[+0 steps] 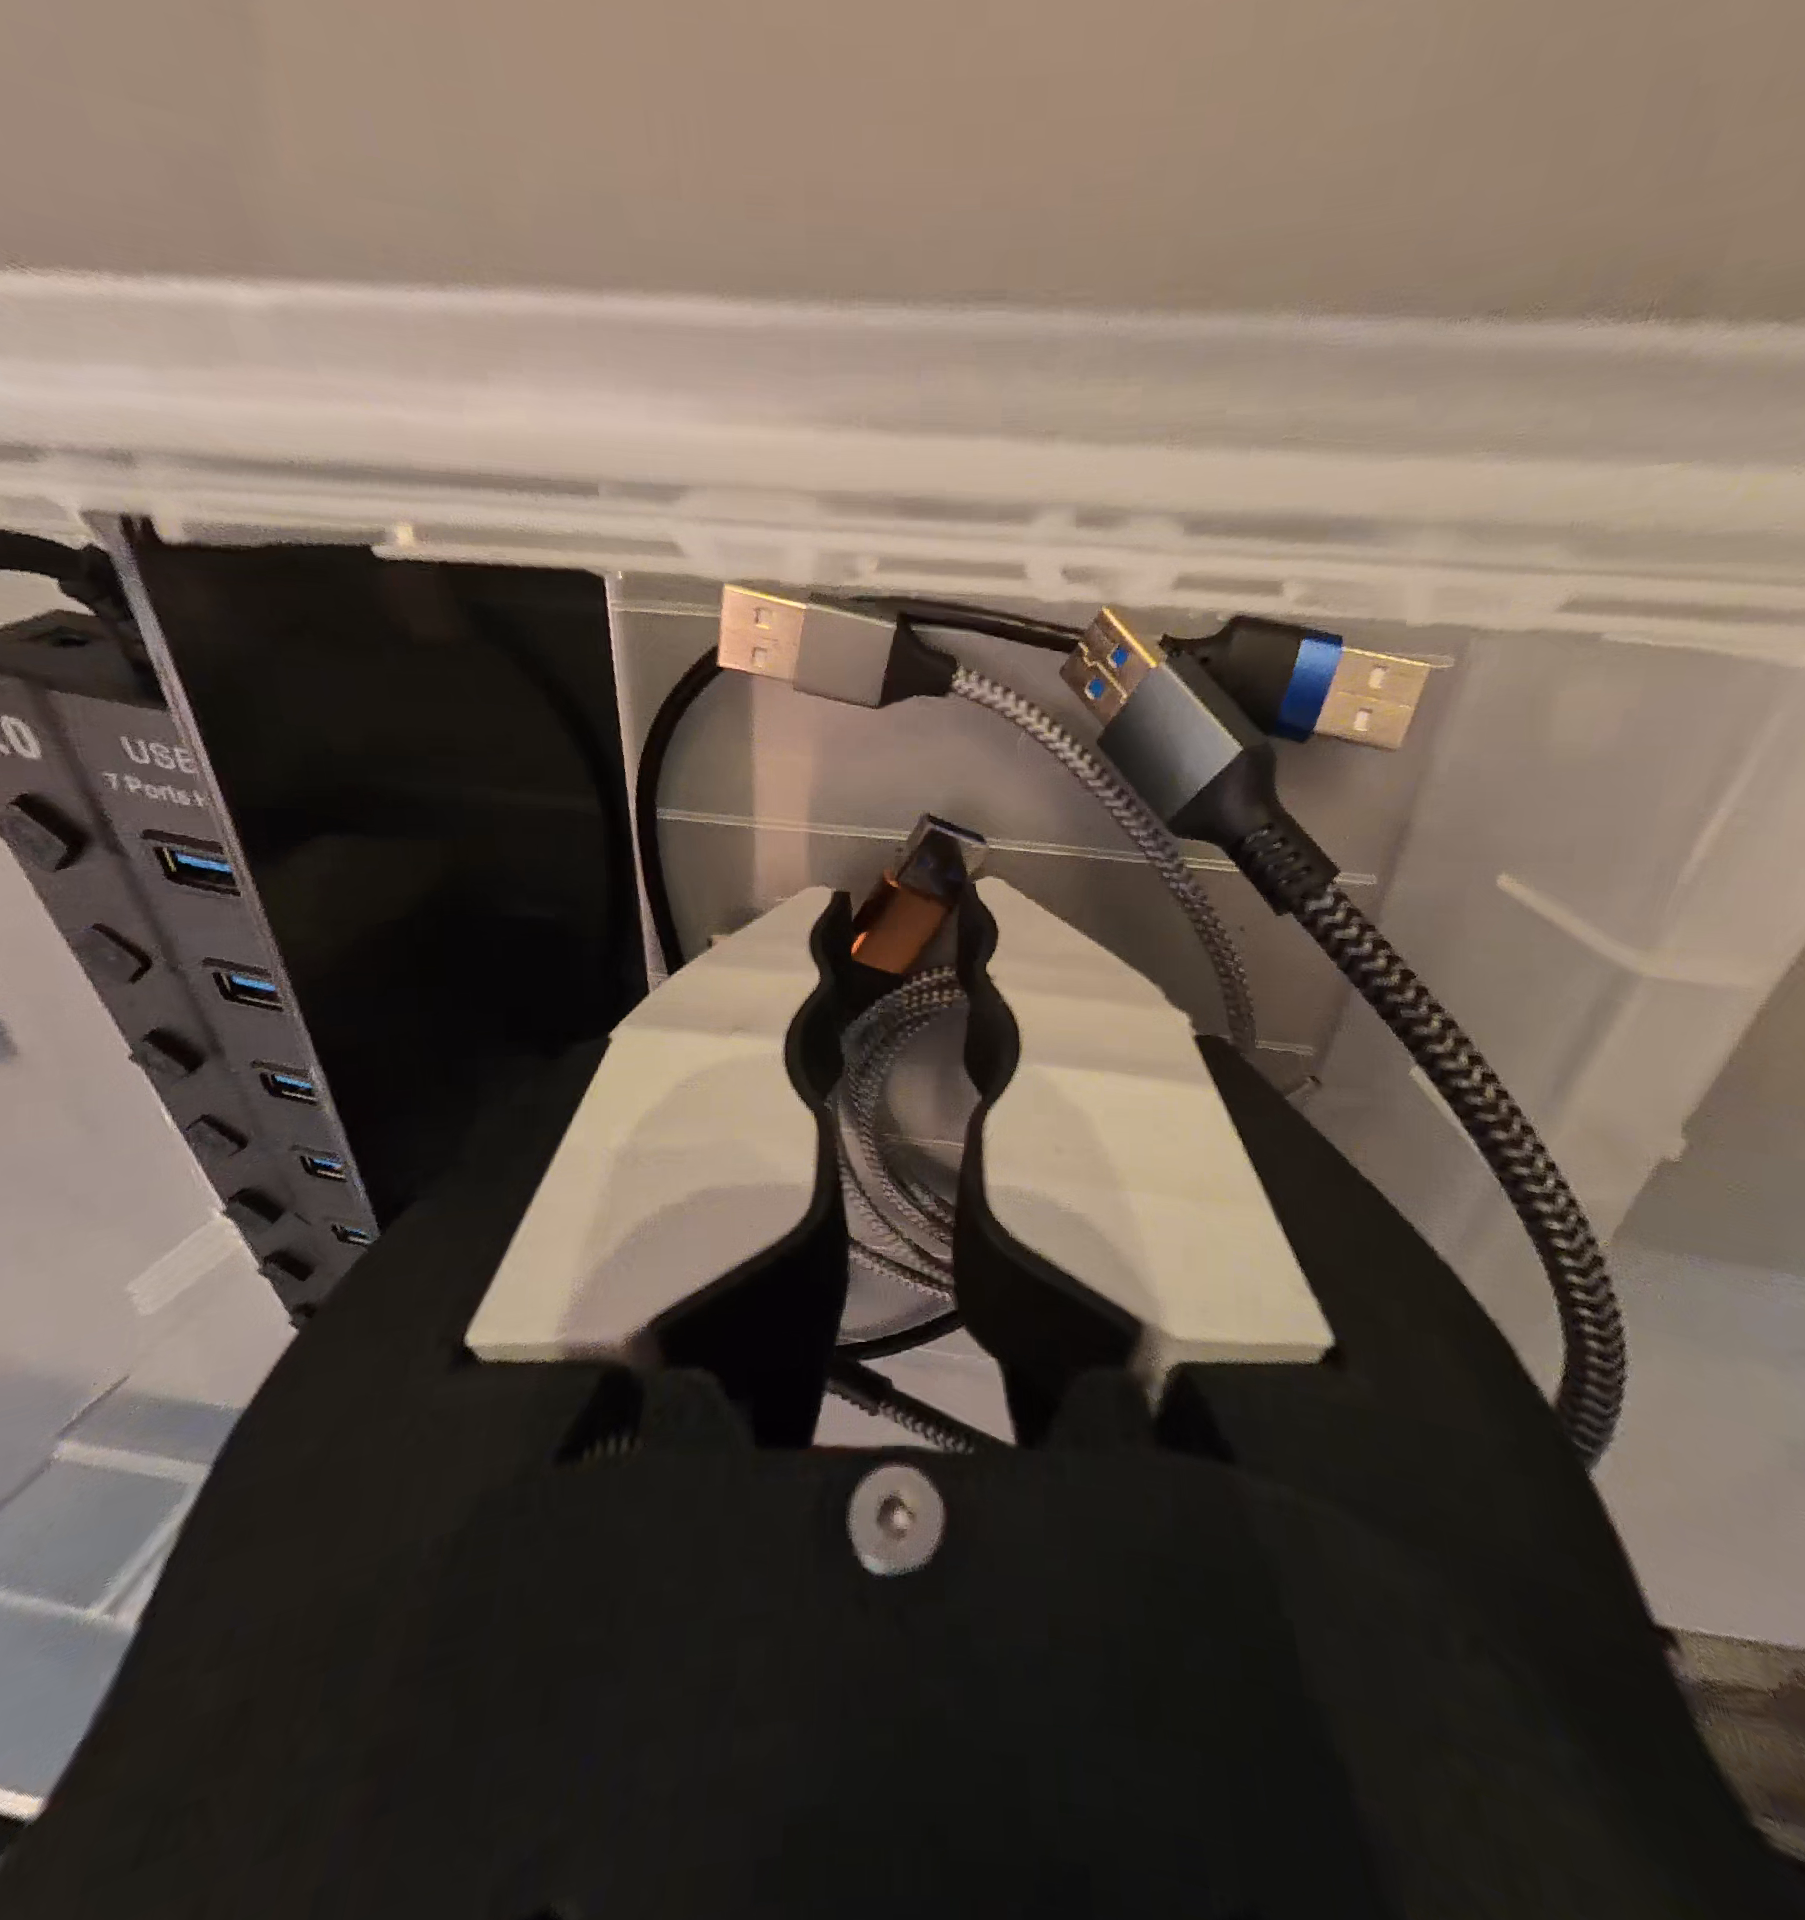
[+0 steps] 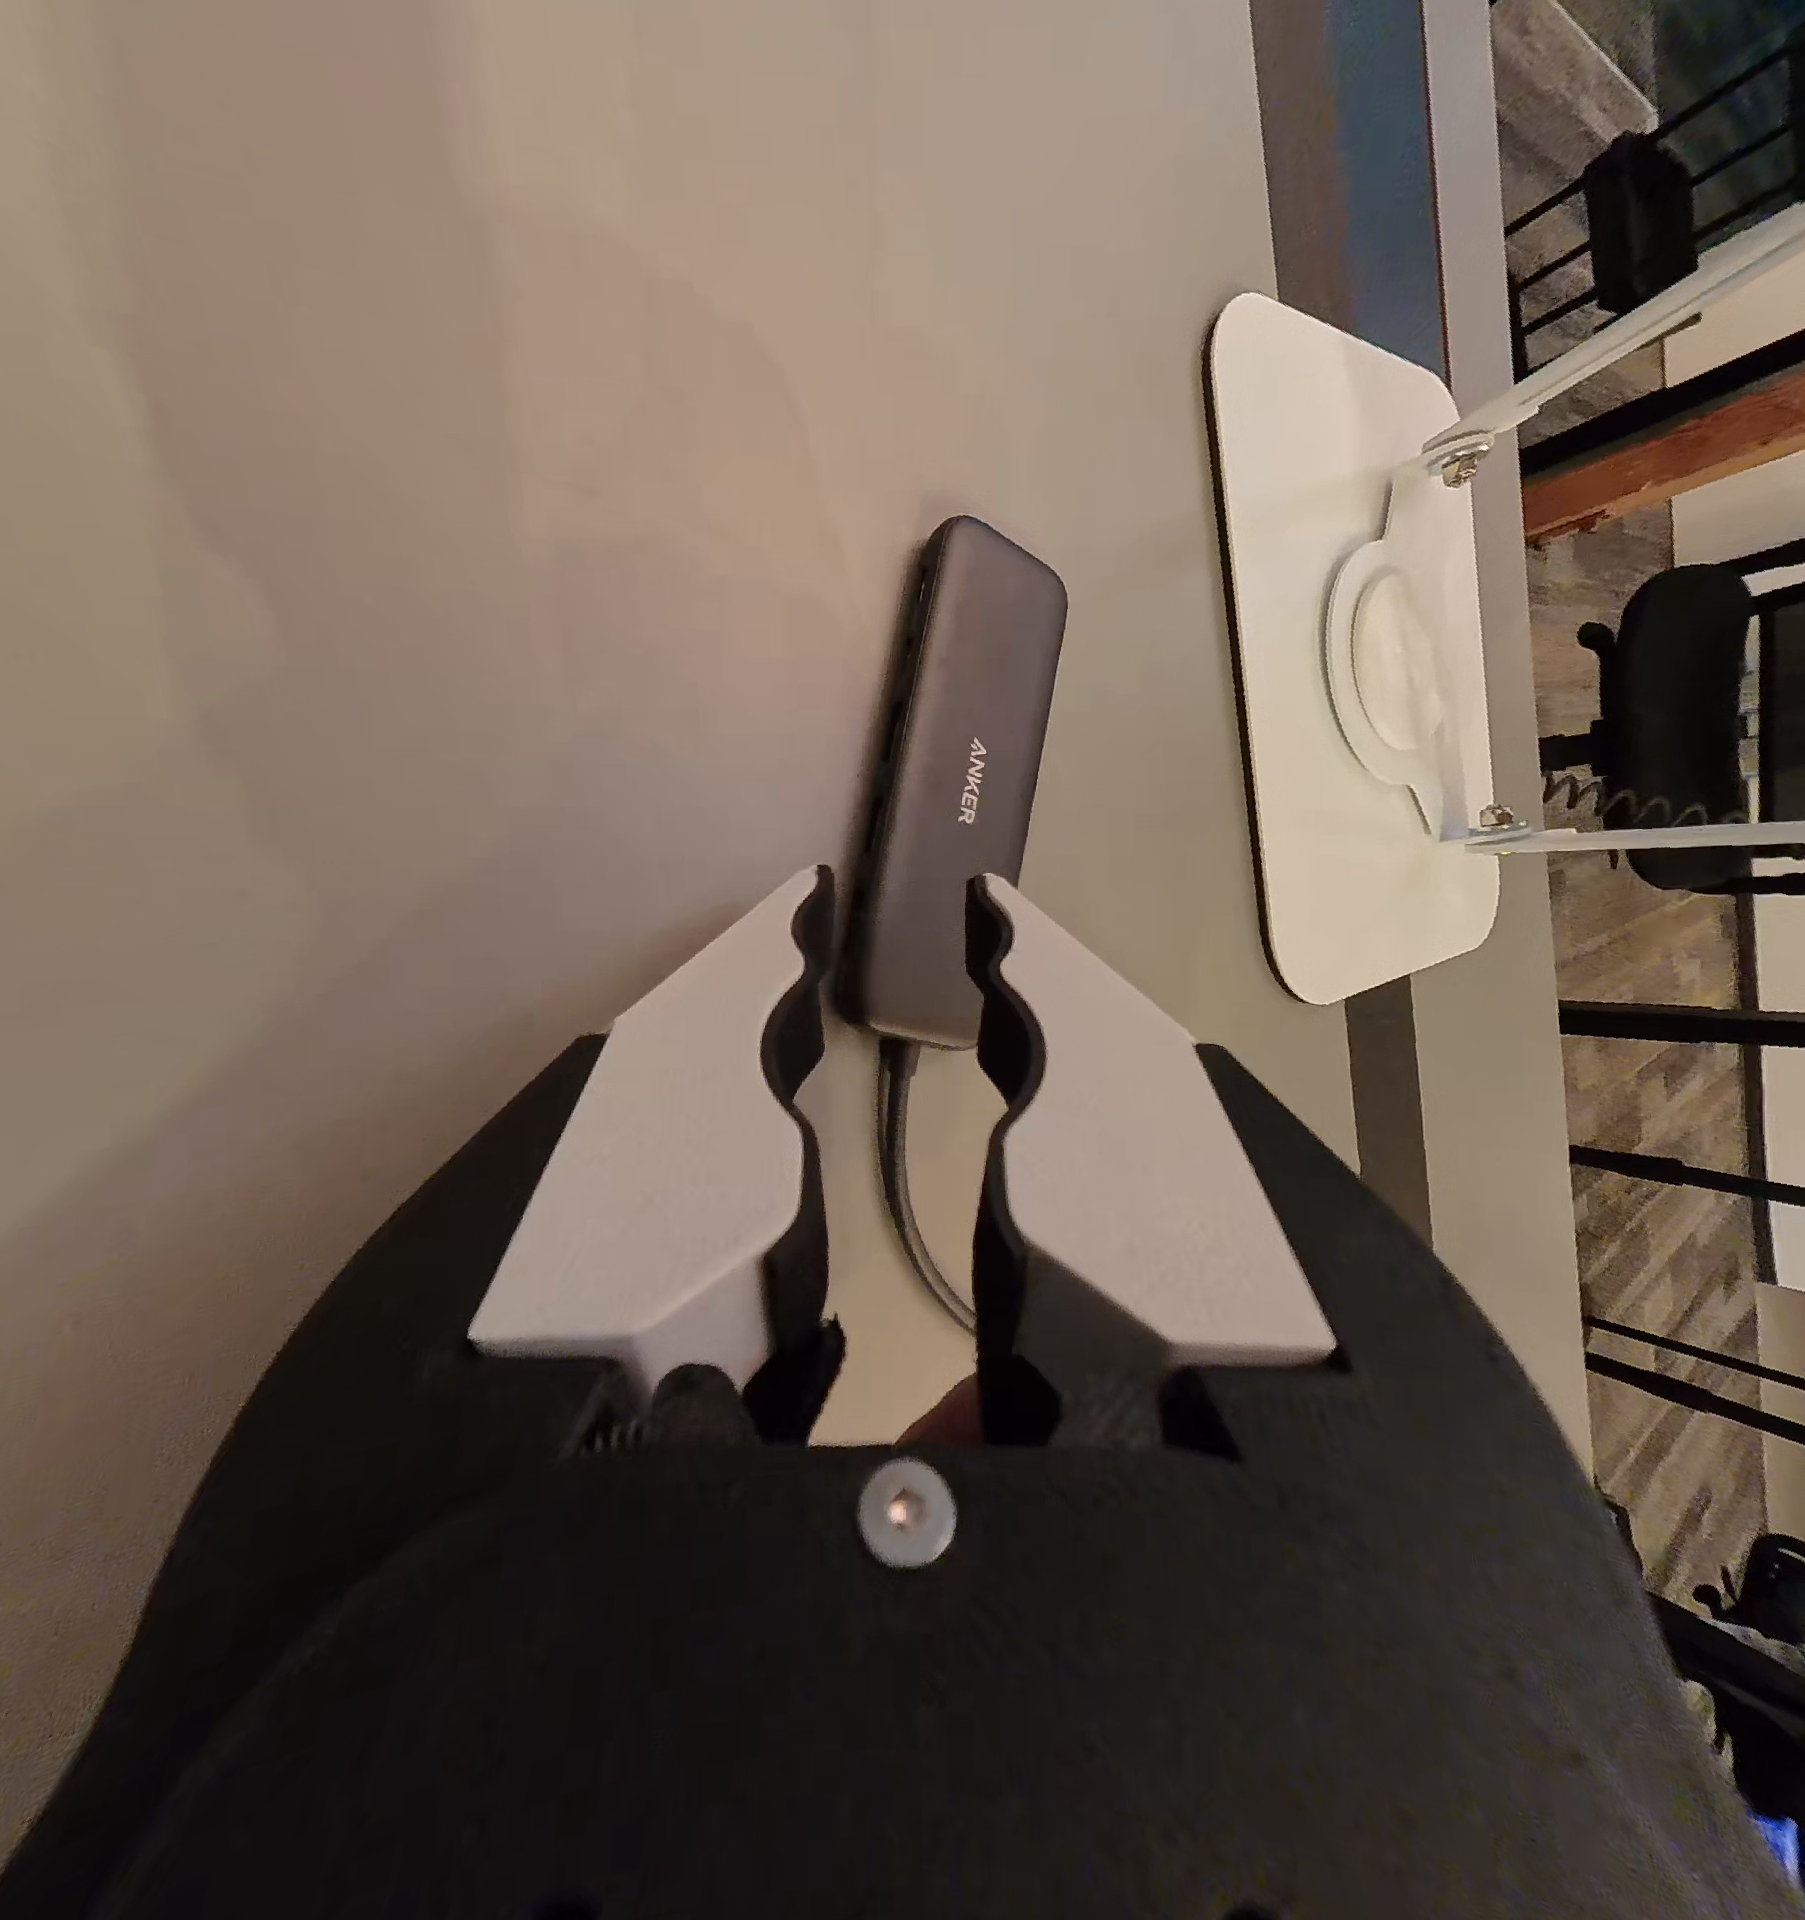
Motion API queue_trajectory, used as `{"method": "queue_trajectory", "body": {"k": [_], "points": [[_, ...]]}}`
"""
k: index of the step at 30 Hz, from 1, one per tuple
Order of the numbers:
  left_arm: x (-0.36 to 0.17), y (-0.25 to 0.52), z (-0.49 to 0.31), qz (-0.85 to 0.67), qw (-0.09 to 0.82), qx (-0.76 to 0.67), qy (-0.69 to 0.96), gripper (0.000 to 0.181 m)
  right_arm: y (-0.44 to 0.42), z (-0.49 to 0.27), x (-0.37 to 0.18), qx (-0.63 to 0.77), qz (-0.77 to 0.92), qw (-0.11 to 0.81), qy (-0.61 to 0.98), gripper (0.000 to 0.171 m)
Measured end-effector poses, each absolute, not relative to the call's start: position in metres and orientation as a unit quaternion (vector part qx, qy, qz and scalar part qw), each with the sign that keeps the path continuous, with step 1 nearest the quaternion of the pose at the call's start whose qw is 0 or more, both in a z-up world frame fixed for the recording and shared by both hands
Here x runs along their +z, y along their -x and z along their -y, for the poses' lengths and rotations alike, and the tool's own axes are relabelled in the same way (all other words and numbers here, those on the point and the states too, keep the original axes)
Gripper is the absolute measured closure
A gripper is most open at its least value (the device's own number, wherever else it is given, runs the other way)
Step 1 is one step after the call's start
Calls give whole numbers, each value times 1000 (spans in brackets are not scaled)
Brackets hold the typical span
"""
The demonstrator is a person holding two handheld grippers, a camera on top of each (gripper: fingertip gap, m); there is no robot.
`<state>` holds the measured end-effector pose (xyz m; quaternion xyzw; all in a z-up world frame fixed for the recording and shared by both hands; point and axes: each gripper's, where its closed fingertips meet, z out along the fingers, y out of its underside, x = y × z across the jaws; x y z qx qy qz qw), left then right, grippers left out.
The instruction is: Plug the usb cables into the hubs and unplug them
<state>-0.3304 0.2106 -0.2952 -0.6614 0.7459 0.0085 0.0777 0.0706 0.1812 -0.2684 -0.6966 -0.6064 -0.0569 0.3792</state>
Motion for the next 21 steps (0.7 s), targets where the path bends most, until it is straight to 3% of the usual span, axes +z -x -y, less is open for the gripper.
{"method": "queue_trajectory", "body": {"k": [9, 21], "points": [[-280, 323, -211, -737, 160, 19, 657, 165, -72, -182, -263, -56, 603, 386, 696, 149], [-184, 340, -229, -589, 425, -41, 686, 167, -68, -179, -257, -52, 604, 393, 692, 149]]}}
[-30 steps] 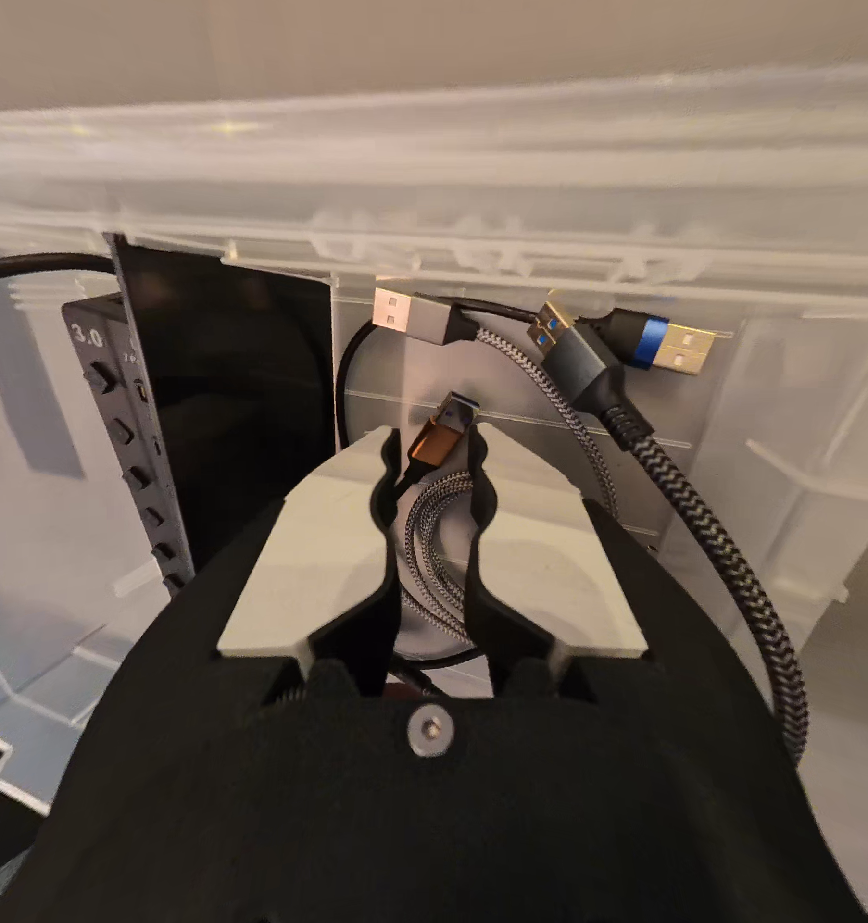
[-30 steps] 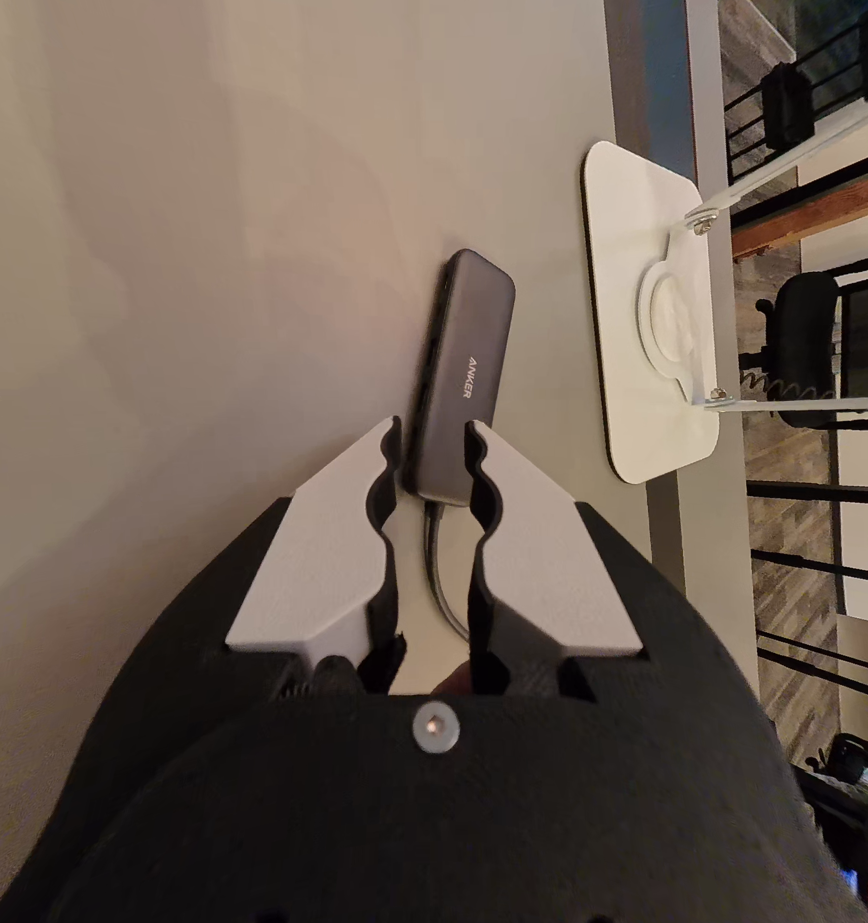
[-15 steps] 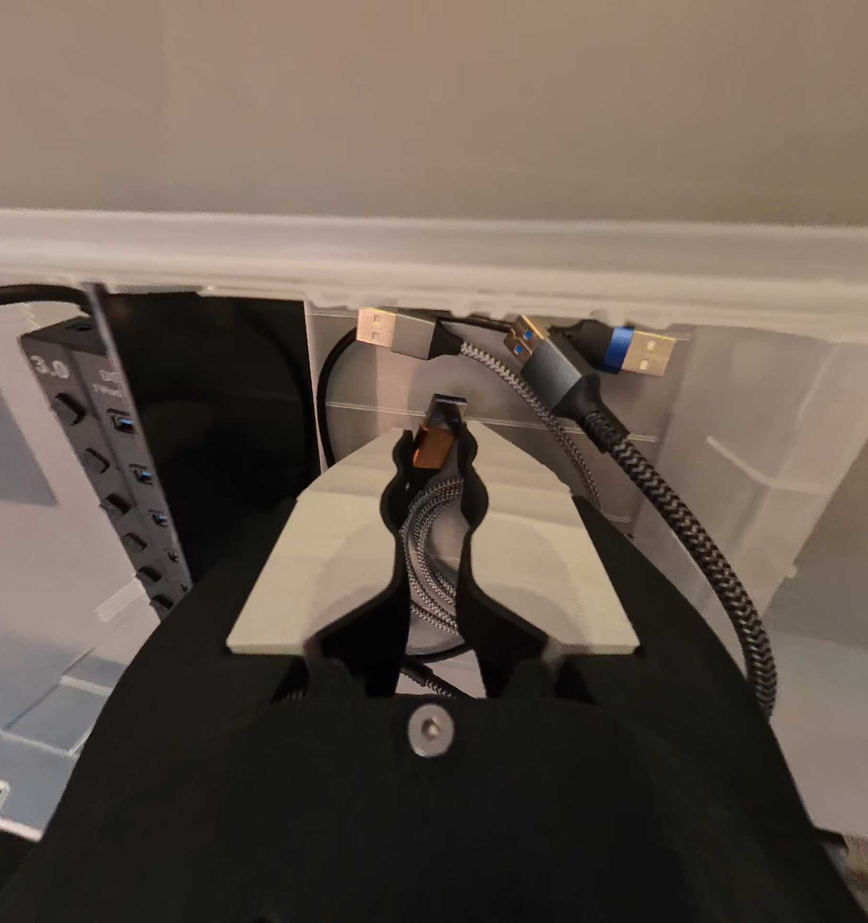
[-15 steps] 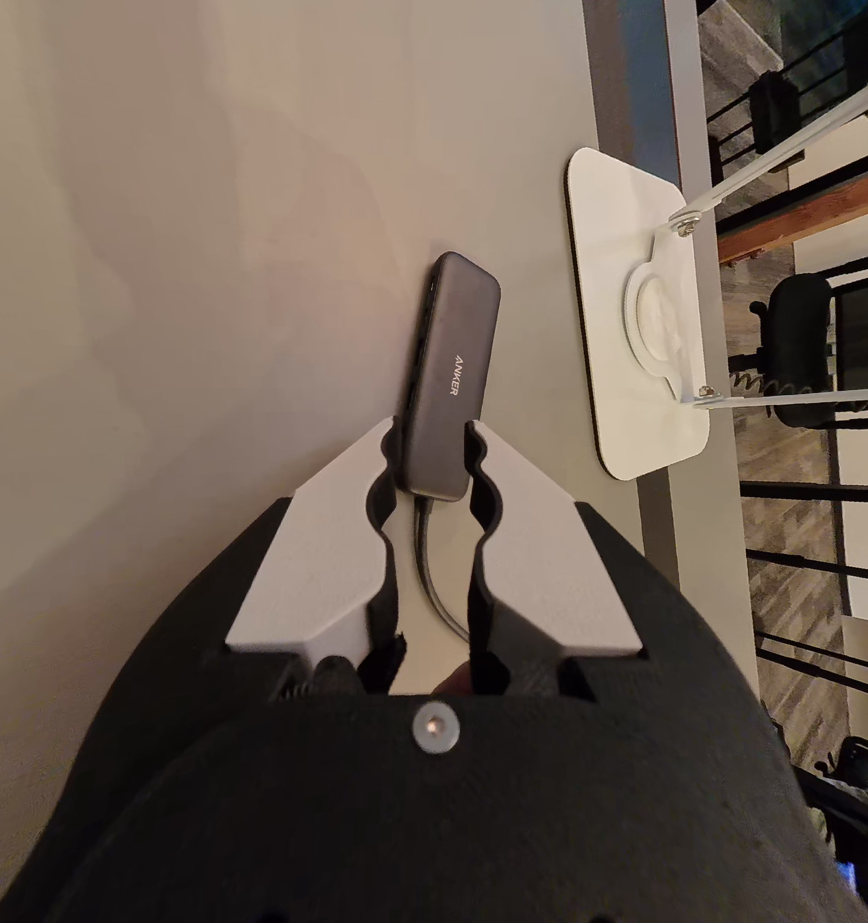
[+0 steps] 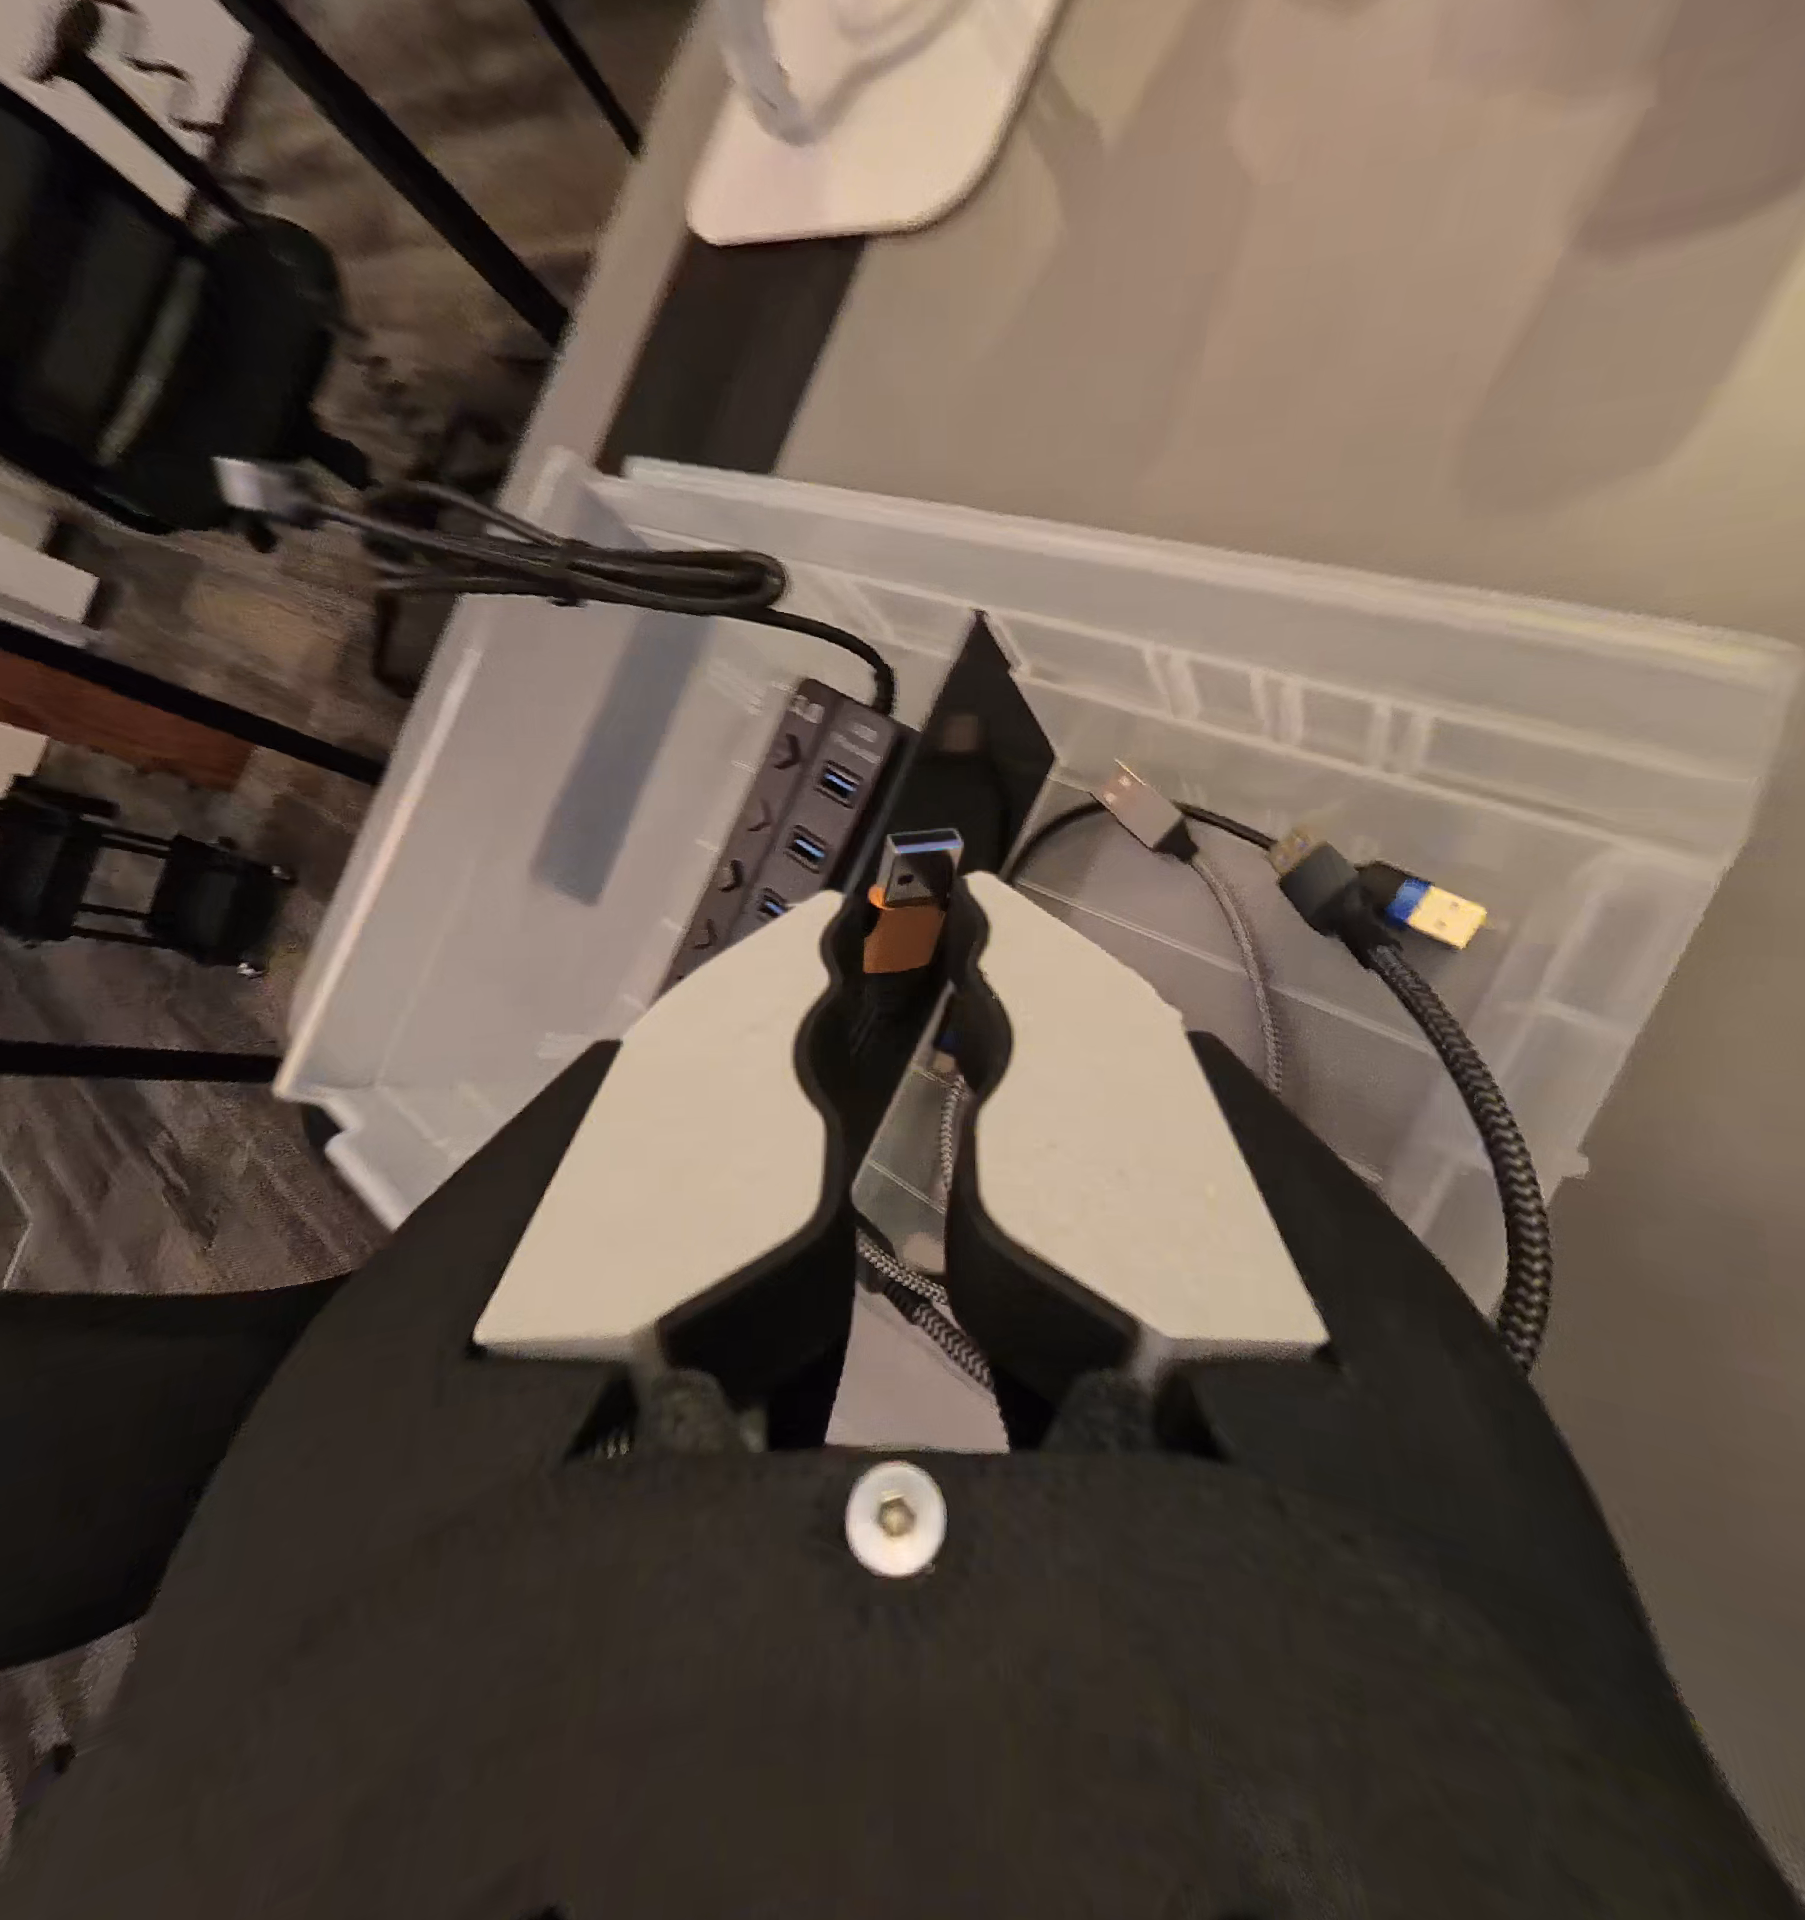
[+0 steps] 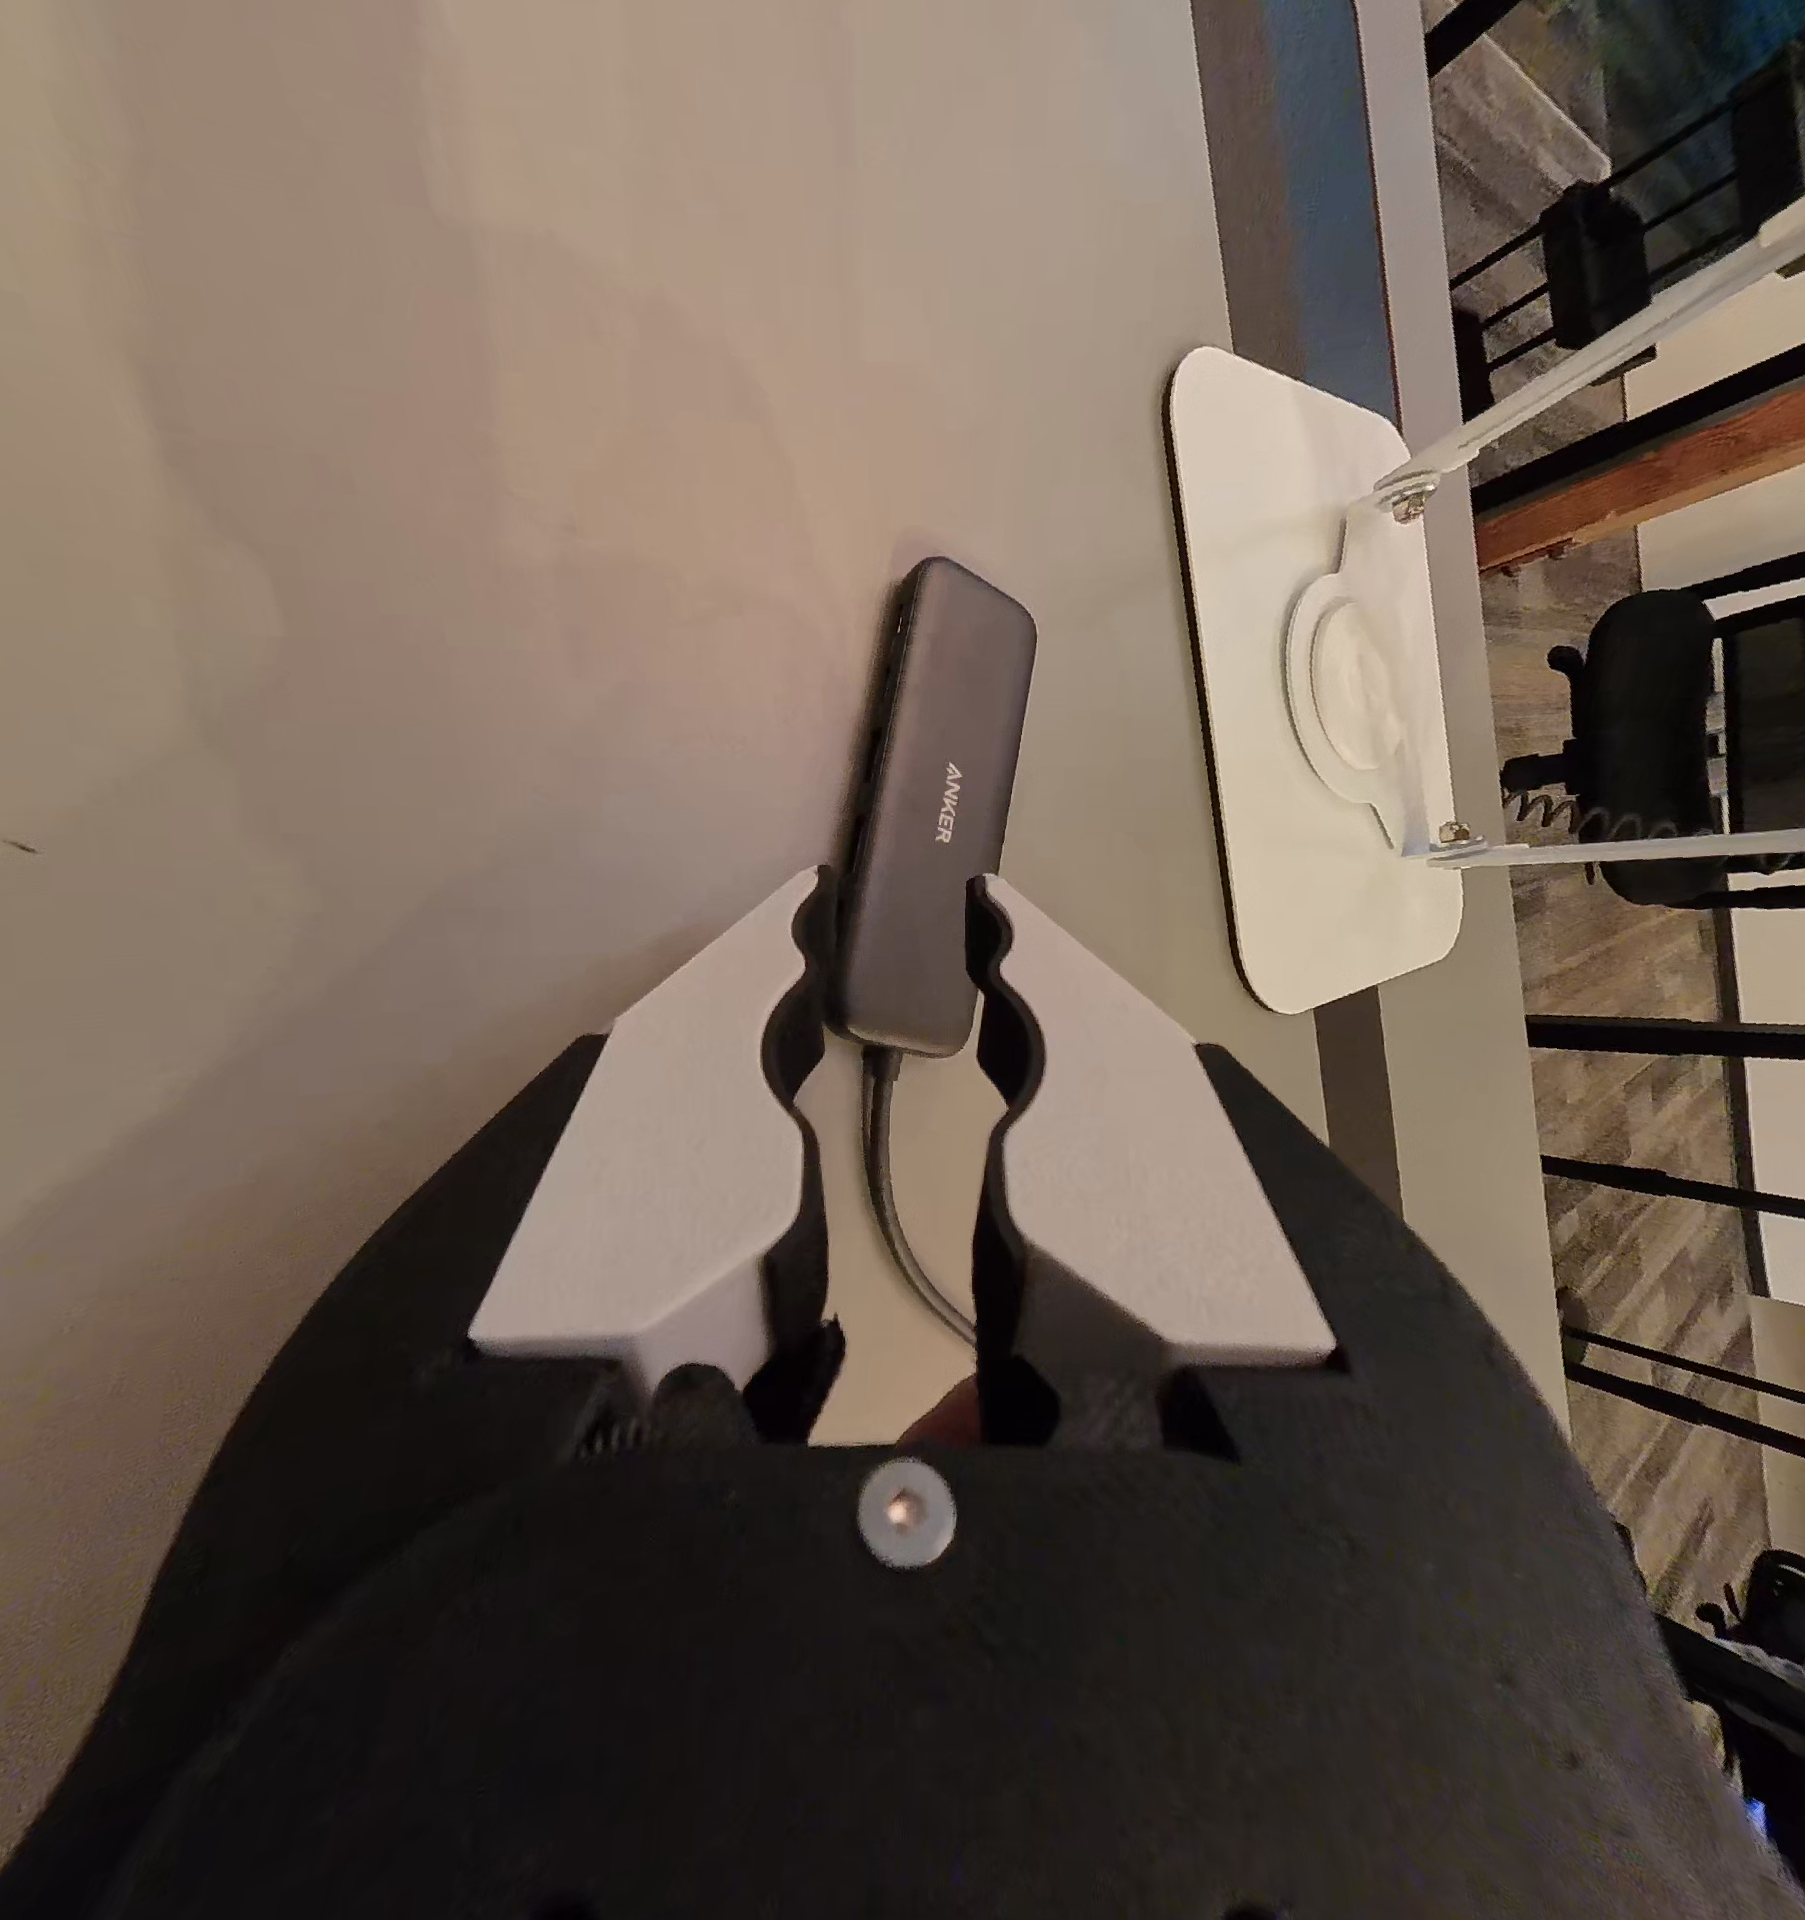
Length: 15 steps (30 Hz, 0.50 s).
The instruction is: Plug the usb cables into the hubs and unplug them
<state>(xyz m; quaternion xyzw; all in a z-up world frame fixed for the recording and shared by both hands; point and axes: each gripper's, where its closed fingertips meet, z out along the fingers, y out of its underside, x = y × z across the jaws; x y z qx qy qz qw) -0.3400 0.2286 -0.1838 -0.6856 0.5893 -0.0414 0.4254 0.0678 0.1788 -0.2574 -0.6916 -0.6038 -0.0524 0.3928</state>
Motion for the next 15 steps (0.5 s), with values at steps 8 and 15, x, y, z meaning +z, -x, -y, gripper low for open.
{"method": "queue_trajectory", "body": {"k": [8, 15], "points": [[-115, 350, -238, -490, 548, -84, 673, 166, -64, -176, -253, -50, 605, 398, 688, 149], [-67, 351, -245, -427, 615, -126, 651, 166, -61, -174, -250, -48, 607, 400, 685, 149]]}}
